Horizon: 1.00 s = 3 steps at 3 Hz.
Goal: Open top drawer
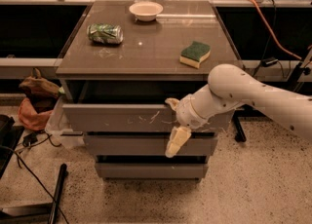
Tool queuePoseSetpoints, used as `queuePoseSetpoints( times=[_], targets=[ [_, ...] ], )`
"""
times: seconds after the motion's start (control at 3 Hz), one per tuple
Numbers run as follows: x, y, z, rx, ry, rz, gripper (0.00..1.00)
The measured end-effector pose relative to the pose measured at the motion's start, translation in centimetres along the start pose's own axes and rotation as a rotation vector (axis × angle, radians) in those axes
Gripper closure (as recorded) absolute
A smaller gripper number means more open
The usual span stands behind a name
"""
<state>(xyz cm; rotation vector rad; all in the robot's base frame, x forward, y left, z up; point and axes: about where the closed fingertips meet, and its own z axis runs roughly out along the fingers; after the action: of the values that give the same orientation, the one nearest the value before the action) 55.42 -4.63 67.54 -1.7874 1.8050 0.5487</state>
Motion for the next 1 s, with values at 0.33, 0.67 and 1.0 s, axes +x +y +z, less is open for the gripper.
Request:
queuePoseSetpoints(
  times=[0.33,0.67,1.0],
  targets=[
    [-1.3,3.9,-1.0,-0.049,-0.026,-0.008,0.0],
    [-1.9,6.2,-1.9,-0.057,-0.059,-0.007,0.0],
    [-1.8,6.3,-2.0,-0.057,-0.062,-0.005,0.0]
  ],
)
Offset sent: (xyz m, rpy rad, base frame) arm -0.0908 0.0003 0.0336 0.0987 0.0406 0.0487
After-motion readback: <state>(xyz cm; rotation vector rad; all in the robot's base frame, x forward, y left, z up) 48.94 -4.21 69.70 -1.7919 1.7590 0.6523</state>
